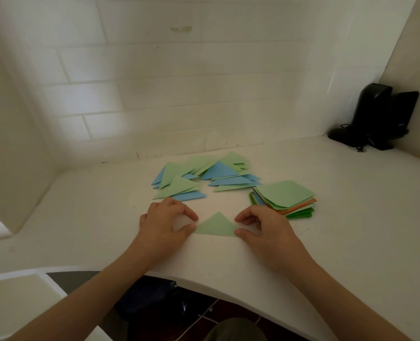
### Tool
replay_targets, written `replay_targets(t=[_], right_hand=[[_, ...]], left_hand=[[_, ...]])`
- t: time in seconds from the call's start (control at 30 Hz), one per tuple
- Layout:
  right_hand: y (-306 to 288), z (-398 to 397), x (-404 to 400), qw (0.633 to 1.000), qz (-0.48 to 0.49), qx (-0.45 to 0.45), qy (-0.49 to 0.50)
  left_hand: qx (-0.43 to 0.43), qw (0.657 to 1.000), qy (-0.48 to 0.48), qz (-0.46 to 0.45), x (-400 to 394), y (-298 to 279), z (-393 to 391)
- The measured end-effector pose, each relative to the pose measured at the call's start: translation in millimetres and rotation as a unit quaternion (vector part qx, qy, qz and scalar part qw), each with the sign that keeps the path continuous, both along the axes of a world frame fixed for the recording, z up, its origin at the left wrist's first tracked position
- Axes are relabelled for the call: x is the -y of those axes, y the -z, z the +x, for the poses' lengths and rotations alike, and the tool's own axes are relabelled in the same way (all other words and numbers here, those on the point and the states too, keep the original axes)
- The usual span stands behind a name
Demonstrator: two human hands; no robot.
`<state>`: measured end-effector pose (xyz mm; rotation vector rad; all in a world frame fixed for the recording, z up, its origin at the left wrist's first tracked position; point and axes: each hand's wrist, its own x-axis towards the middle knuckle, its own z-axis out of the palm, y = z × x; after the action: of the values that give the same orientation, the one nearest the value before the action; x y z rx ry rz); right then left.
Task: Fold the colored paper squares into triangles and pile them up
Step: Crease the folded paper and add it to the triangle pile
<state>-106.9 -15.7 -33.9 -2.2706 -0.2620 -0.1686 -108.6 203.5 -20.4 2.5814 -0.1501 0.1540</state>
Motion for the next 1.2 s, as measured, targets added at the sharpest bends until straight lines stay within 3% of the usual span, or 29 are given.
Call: replay_targets(t=[0.13,0.23,0.37,0.57,0.7,0.87,1.1,1.2], right_hand=[[1,-1,0,1.000,0.005,0.009,-0.003],[2,-1,-2,1.000,-0.003,0.021,-0.006],[5,-3,-2,0.999,-0.011,0.051,-0.012],[4,-11,8,0.992,-0.049,0.118,-0.023],[-18,3,42,0.969,-0.047,0.228,0.082],[-12,21,64,0.966,-0.196,0.143,0.092],[3,25,59,0.917,-0.289,0.236,0.138],[-1,25,59,0.918,-0.288,0.234,0.141]], left_hand=[[0.028,0.999,0.023,0.031,16,1,-1],[0.056,0.992,0.022,0.107,38,1,-3],[0.009,0.977,-0.011,0.213,53,-3,3],[-0.104,0.986,-0.011,0.128,49,-20,16],[-0.094,0.992,-0.014,0.078,47,-20,14],[-0.094,0.993,-0.016,0.068,49,-21,11],[-0.082,0.996,0.002,0.042,47,-20,10],[-0.076,0.997,0.005,0.031,45,-18,10]])
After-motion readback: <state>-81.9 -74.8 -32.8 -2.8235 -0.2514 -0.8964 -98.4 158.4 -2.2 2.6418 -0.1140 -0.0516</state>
